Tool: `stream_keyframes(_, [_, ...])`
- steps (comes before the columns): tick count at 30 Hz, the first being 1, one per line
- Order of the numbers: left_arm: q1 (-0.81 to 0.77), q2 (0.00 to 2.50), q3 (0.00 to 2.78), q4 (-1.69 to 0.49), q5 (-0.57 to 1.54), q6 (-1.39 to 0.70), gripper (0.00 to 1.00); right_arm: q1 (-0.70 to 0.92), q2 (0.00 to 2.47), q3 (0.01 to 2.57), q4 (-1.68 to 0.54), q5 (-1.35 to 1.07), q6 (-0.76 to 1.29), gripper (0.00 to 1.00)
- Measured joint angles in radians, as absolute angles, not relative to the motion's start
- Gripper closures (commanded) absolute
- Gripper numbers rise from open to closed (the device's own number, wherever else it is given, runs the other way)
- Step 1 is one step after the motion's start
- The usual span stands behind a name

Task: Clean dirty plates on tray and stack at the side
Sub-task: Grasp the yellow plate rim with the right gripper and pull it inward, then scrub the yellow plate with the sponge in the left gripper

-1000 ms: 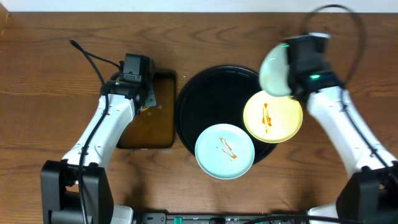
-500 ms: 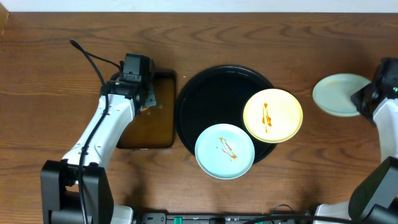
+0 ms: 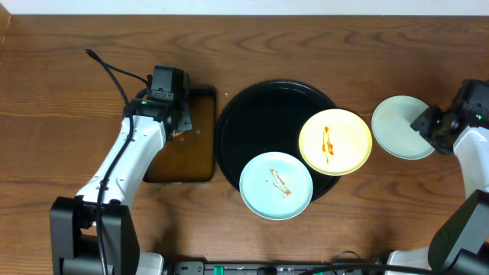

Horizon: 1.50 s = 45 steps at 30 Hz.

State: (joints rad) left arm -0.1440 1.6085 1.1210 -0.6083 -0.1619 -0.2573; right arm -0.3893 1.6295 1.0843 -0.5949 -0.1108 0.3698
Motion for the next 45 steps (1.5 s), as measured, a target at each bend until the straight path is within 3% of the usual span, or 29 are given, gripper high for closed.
stream_keyframes(6, [-0.144, 1.608, 1.121, -0.61, -0.162, -0.257, 0.91, -0.333, 1.629, 1.071, -0.748, -0.353, 0.126, 0.39])
stream_keyframes(14, [-0.144, 1.608, 1.121, -0.612, -0.162, -0.257, 0.91, -0.254, 1.625, 0.89, -0.607, -0.398, 0.065, 0.53])
stream_keyframes(17, [-0.144, 1.608, 1.121, -0.612, -0.162, -0.257, 0.91, -0.233, 1.624, 0.847, -0.527, -0.402, 0.094, 0.65])
stream_keyframes(21, [-0.144, 1.608, 1.121, -0.616, -0.162, -0.257, 0.91, -0.206, 1.624, 0.844, -0.443, -0.41, 0.154, 0.88])
stream_keyframes(24, [-0.144, 1.608, 1.121, -0.617, -0.156, -0.257, 0.91, -0.2, 1.624, 0.844, -0.398, -0.413, 0.199, 0.99])
stream_keyframes(35, [-0.144, 1.608, 1.121, -0.591, -0.084, -0.257, 0.92, -0.135, 1.624, 0.844, -0.284, -0.426, 0.266, 0.99])
stream_keyframes(45, [-0.169, 1.608, 1.121, -0.5, 0.154, -0.257, 0.92, 0.12, 1.623, 0.844, -0.24, -0.224, 0.392, 0.99])
